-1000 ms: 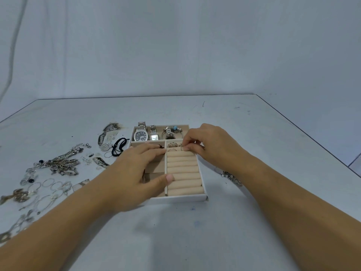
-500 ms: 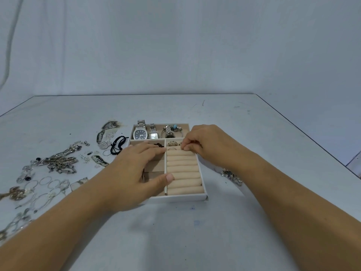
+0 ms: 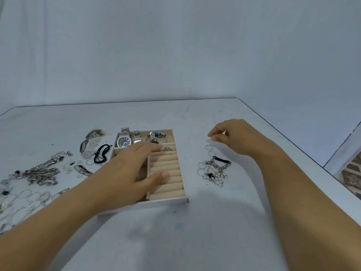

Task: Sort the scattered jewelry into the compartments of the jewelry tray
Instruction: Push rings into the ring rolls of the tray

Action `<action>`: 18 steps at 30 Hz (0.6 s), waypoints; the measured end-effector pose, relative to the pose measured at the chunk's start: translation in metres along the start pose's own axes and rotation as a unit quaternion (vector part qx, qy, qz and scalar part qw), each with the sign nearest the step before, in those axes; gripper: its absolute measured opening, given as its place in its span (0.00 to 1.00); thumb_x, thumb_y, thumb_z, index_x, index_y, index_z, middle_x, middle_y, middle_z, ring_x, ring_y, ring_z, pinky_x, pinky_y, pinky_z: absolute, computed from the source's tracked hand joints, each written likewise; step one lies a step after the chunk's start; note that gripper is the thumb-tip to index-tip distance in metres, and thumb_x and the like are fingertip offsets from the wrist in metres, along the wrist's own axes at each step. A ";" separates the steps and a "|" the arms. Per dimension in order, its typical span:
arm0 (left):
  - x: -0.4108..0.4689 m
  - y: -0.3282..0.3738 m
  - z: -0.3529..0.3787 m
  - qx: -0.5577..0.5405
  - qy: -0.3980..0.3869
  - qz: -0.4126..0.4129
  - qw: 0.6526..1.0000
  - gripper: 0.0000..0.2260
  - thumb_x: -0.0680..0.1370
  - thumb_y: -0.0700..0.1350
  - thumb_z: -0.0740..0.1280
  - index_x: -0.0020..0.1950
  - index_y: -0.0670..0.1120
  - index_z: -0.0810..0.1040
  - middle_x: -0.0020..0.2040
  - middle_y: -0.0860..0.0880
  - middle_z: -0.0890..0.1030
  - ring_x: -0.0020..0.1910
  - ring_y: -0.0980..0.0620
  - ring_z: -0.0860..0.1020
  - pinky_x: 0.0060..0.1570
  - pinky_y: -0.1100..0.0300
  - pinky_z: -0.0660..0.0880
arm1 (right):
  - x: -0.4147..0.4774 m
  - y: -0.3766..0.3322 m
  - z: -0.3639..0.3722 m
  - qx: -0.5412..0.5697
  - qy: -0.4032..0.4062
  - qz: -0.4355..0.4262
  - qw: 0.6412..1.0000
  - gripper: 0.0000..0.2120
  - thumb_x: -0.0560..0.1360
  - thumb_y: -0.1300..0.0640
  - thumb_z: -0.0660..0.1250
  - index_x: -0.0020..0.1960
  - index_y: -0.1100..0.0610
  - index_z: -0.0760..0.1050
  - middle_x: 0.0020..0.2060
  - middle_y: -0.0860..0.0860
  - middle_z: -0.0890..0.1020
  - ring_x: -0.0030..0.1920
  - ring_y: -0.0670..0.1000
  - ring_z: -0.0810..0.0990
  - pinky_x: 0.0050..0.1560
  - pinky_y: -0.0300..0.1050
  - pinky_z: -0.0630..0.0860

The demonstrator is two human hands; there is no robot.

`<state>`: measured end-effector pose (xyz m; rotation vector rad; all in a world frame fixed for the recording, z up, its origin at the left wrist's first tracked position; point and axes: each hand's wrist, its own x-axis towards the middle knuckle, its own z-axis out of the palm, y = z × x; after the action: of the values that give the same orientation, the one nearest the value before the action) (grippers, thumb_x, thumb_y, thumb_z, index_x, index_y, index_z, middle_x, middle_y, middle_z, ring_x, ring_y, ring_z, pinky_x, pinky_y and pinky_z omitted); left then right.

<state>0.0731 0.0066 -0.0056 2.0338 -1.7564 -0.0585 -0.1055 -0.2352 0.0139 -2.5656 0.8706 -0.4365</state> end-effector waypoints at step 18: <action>0.097 0.041 0.038 0.046 -0.070 0.037 0.996 0.14 0.74 0.58 0.68 0.57 0.56 0.79 0.60 0.57 0.74 0.61 0.55 0.70 0.62 0.56 0.67 | 0.017 0.011 0.018 0.028 -0.108 0.052 0.992 0.16 0.74 0.50 0.70 0.47 0.64 0.77 0.40 0.56 0.82 0.39 0.49 0.75 0.43 0.46 0.73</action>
<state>0.0413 -0.1007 0.0003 2.0710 -1.9513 -0.1002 -0.0902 -0.2492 -0.0042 -2.4466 0.8933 -0.1455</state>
